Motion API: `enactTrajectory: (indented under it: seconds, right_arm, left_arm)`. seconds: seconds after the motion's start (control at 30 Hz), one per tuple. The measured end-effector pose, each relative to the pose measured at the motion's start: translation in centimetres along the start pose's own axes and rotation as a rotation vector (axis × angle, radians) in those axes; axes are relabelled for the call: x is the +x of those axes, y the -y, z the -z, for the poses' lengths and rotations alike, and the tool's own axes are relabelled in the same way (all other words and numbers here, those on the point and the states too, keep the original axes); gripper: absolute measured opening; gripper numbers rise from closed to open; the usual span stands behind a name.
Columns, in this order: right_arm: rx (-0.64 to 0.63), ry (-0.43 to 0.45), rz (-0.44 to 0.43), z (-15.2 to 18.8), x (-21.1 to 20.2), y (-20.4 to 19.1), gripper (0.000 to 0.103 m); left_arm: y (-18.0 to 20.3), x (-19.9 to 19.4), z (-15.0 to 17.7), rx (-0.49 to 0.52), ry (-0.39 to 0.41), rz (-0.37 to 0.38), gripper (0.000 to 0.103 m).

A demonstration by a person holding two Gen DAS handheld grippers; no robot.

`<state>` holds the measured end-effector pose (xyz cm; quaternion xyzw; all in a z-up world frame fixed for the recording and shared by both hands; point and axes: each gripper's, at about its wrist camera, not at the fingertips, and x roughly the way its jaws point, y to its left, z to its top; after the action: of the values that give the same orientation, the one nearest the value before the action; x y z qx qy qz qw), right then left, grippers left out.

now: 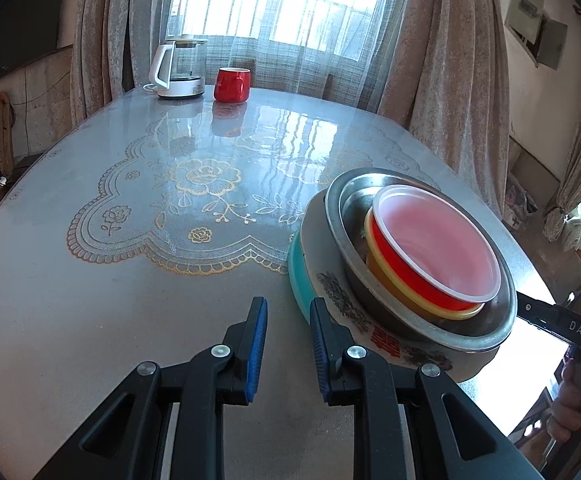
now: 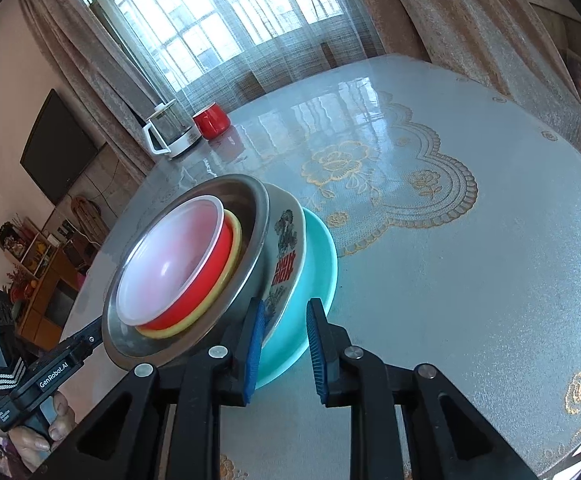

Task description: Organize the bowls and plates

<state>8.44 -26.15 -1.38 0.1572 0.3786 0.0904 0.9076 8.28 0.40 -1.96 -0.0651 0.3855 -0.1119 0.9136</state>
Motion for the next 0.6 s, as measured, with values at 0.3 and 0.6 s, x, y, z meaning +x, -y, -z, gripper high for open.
enactTrajectory:
  seconds: [0.3,0.6]
  right_arm:
    - [0.006,-0.023,-0.017,0.0,0.6,0.0,0.019]
    - [0.037,0.001,-0.001,-0.1,0.1,0.4,0.026]
  left_arm:
    - [-0.8,-0.3,-0.3,-0.049,0.02,0.028,0.021]
    - [-0.4,-0.3,-0.6,-0.034,0.03,0.027,0.021]
